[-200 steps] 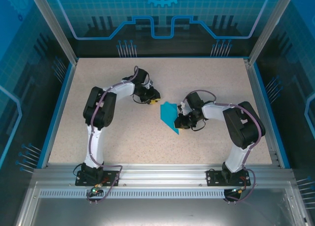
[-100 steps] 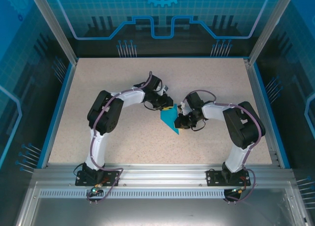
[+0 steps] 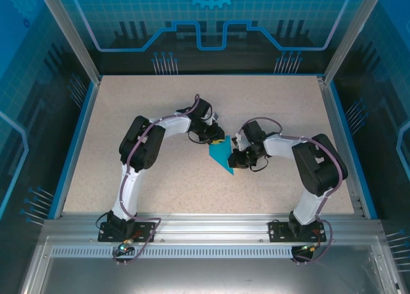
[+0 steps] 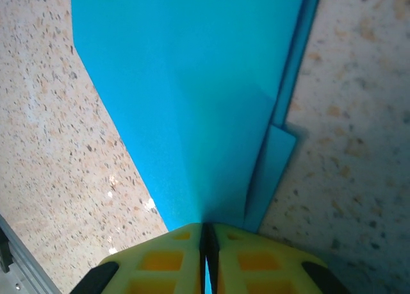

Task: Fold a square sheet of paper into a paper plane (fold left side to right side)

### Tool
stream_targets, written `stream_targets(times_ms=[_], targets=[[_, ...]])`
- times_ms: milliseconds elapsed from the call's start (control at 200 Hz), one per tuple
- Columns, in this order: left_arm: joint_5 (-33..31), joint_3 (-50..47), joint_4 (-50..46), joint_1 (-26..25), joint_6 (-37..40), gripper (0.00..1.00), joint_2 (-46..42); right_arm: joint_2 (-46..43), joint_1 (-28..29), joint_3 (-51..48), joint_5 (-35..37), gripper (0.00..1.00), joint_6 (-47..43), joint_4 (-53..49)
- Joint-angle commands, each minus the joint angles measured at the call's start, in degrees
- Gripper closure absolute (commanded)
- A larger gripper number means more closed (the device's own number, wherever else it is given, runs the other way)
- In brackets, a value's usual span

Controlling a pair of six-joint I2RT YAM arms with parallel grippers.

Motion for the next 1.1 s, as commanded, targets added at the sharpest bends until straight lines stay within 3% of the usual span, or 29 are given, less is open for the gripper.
stream_targets(times_ms=[0,360,655,1095], targets=[[-4.7,-1.4,-2.9,1.3,0.3,0.78,1.5,-2.4,-0.2,-3.5,2.7,0.87,0.2,-10.4],[-4.6,-3.7,-1.1,0.0,-0.2,0.78,0.9,-11.6,-0.2,-0.7,-2.5,0.87,17.2,4.3],[-4.6,-3.0,-1.1,-0.2,-0.4,0.78,1.6,-2.3,2.5,2.4,2.5,0.87,26.1,15.3],[-5.3,-2.1,-2.6,-0.2,0.0,0.79,2.2,6.3,4.7,5.9,8.4,0.87,25.8,11.9]])
